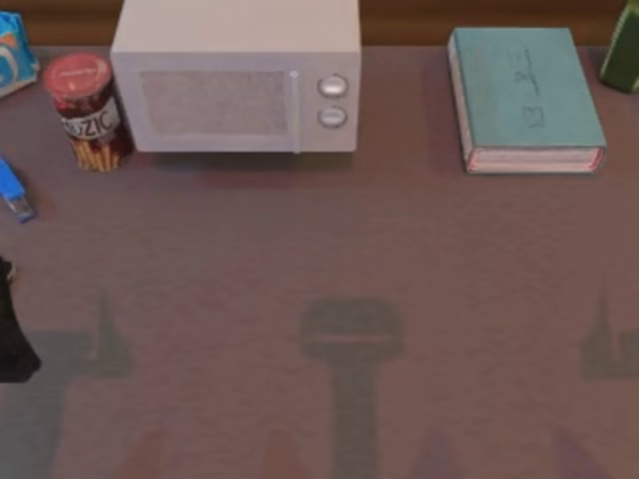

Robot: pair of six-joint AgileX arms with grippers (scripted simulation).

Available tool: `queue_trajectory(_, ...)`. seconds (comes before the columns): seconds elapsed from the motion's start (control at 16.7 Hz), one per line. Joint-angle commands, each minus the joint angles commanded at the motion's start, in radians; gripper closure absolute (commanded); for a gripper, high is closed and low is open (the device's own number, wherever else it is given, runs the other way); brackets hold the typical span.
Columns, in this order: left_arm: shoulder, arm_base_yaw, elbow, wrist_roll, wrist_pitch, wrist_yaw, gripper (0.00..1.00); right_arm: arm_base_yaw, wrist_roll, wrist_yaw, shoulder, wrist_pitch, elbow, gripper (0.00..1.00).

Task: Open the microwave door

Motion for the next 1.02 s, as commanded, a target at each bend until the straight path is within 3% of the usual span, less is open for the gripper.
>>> queue_trajectory(0.24,0.03,-0.01,0.029,-0.007,-0.02,-0.005,0.0,0.0,0.0,0.0,0.0,0.0,0.0,0.0)
queue_trajectory(0.48,0.213,-0.067,0.208,-0.051,-0.135,-0.032,0.0,0.0,0.0,0.0,0.0,0.0,0.0,0.0)
queue_trajectory(1.02,1.042,-0.289,1.055,-0.254,-0.558,-0.141,0.0,0.0,0.0,0.0,0.0,0.0,0.0,0.0)
